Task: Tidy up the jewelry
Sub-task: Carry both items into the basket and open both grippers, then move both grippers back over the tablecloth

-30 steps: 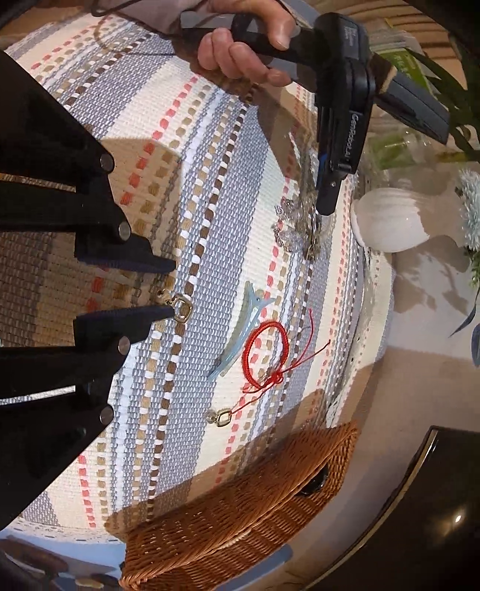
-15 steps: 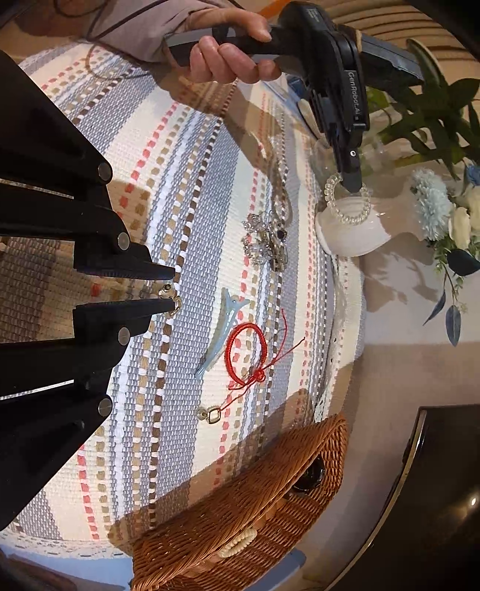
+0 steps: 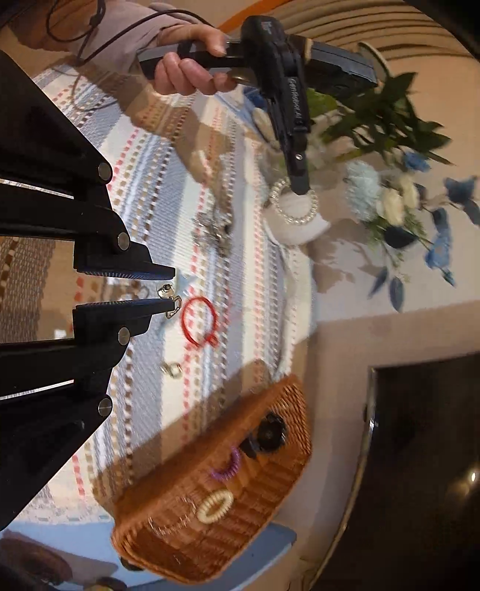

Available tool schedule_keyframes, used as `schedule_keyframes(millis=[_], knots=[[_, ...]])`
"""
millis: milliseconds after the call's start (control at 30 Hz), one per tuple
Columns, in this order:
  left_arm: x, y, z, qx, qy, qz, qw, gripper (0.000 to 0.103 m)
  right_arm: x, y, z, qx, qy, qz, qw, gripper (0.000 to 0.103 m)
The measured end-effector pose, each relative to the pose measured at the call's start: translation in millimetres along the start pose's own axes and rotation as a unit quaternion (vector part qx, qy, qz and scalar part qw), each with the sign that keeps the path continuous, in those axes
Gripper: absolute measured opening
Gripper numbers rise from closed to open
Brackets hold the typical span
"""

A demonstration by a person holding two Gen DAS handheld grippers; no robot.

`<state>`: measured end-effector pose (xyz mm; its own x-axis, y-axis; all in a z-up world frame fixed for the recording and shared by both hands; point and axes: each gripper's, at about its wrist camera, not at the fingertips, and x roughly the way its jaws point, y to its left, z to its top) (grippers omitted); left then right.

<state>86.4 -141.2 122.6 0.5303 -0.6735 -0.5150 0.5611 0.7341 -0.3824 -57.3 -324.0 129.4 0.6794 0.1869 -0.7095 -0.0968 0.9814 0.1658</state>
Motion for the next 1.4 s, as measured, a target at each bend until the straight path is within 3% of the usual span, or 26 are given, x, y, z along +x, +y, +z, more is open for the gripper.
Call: schedule_keyframes(millis=[167,300,433,567,867,1233,1267,1367,1400], knots=[[34,-56,27,0.043,0.009,-0.027,0.9987,0.007,-26,-48,22,0.048,-0.040,-0.036,0.997,0.010],[81,-95,45,0.051,0.029,-0.064,0.9962,0.007,-34,-99,35,0.114,-0.055,-0.066,0.990,0.010],[132,-122,53,0.045,0.052,-0.081,0.9944,0.007,-26,-155,52,0.192,-0.044,-0.099,0.975,0.010],[179,-139,52,0.040,0.082,-0.077,0.9928,0.007,-13,-187,51,0.242,-0.027,-0.108,0.964,0.010],[241,-149,37,0.030,0.126,-0.051,0.9902,0.007,16,-210,35,0.272,0.009,-0.100,0.957,0.010],[255,-160,29,0.047,0.135,-0.040,0.9889,0.007,26,-211,33,0.270,0.024,-0.117,0.955,0.011],[253,-160,29,0.046,0.136,-0.041,0.9889,0.010,26,-211,32,0.271,0.023,-0.116,0.955,0.012],[246,-158,32,0.038,0.137,-0.043,0.9889,0.044,23,-212,32,0.277,0.021,-0.103,0.955,0.013],[239,-155,34,0.033,0.131,-0.049,0.9897,0.048,22,-212,32,0.277,0.020,-0.105,0.955,0.014]])
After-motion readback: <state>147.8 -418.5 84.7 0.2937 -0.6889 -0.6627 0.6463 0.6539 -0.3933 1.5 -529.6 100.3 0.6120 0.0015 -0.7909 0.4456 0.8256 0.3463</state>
